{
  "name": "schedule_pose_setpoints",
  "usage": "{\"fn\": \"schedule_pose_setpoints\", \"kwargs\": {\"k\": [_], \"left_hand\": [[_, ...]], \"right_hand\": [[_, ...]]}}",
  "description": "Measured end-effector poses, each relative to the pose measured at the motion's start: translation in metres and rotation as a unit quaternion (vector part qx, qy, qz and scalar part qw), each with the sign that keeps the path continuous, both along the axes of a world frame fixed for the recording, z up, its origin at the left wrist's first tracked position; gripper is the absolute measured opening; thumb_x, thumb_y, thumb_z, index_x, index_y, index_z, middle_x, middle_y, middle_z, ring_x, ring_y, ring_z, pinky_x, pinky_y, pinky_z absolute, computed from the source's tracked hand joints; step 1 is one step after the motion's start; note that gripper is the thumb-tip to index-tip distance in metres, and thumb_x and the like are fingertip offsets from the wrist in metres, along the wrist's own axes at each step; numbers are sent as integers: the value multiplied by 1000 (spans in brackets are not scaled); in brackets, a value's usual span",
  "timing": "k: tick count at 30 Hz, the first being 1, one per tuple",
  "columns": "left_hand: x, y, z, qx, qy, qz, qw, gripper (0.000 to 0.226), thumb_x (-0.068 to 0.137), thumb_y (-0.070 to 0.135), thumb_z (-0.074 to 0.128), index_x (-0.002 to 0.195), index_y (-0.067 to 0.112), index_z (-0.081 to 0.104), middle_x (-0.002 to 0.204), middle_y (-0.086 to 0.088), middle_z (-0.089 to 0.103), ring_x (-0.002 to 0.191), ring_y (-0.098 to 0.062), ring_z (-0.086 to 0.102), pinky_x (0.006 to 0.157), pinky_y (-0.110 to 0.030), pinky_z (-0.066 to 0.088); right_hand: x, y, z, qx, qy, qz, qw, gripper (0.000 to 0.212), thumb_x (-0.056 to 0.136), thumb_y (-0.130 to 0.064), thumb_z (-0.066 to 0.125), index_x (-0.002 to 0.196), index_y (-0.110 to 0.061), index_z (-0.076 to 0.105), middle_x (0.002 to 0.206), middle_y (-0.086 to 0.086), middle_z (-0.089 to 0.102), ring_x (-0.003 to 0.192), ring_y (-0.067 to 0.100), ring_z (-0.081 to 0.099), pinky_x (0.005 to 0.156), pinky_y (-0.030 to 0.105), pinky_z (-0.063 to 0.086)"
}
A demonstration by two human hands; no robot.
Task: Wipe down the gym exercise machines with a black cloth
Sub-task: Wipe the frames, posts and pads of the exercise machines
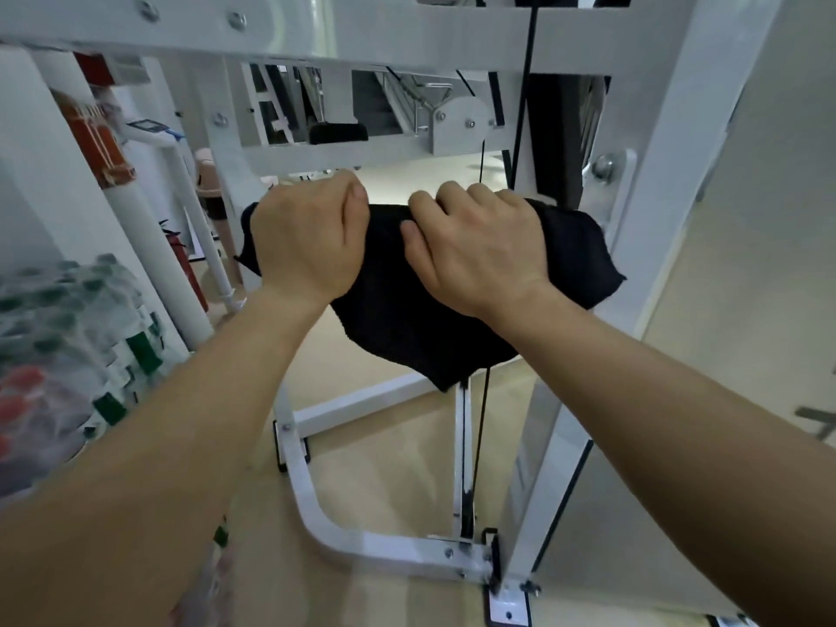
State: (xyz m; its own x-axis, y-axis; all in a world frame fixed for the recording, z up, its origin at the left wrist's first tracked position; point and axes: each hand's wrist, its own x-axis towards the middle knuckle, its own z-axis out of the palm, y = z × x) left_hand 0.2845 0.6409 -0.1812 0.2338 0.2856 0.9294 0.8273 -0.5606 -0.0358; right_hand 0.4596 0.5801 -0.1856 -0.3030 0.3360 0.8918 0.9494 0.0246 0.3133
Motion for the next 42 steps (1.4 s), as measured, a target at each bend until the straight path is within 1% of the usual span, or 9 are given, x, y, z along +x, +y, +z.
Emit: {"fn": "schedule_pose_setpoints", "kwargs": {"k": [3,8,14,20,24,28,31,34,42], "left_hand": [[32,-14,3,-4,36,34,999,37,101,30,36,82,13,63,65,-5,63,57,-31,55,57,-33,25],[73,-29,3,23,61,9,998,32,98,28,42,76,15,61,59,-2,60,50,-28,52,54,-31,26],[14,-5,2,13,57,-26,998,35,100,29,38,79,12,60,63,-4,61,55,-30,53,57,-31,25],[-51,40,7,-107,-11,-138,985,39,99,33,31,76,11,55,65,-4,53,60,-28,50,57,-37,34],[-62,47,7,-133,-30,-135,981,40,97,34,30,74,12,53,68,-1,51,65,-28,50,61,-40,36],[-43,28,3,-112,-21,-86,990,43,98,32,31,77,10,63,72,-4,61,70,-27,53,64,-34,31],[-16,8,-1,-57,-5,-16,998,41,100,28,34,78,11,64,71,-6,64,65,-29,54,64,-32,28],[9,-8,-3,-45,-10,13,999,39,100,29,36,80,14,65,73,-3,65,67,-29,57,65,-36,34],[60,-38,-10,-46,13,-47,998,35,102,33,37,100,19,69,93,3,69,84,-24,61,80,-38,40]], "right_hand": [[32,-14,-1,-9,-10,-31,999,39,101,-41,35,90,-15,63,79,6,62,67,31,57,60,38,36],[50,-28,-2,-26,6,-61,998,38,102,-38,34,89,-14,61,81,7,63,70,32,58,63,40,40],[1,-9,12,-80,37,-37,995,40,99,-40,36,82,-14,61,75,10,64,63,35,59,58,35,29],[-71,20,17,-117,33,-16,992,43,100,-43,32,99,-16,66,94,10,69,80,35,63,63,37,27],[-92,30,16,-123,33,-7,992,41,99,-41,35,97,-15,66,90,10,69,75,33,63,61,36,26],[-67,20,11,-87,27,6,996,39,94,-39,40,79,-14,65,72,9,64,60,32,58,57,34,25],[-35,7,8,-62,29,11,998,37,96,-38,43,76,-13,62,69,8,61,58,32,56,57,33,26],[-1,-8,5,-48,19,-12,999,36,97,-39,43,78,-14,61,70,8,60,61,33,57,58,33,27],[41,-29,1,-50,49,-28,997,42,102,-37,33,89,-13,65,80,7,65,71,32,59,64,40,40]]}}
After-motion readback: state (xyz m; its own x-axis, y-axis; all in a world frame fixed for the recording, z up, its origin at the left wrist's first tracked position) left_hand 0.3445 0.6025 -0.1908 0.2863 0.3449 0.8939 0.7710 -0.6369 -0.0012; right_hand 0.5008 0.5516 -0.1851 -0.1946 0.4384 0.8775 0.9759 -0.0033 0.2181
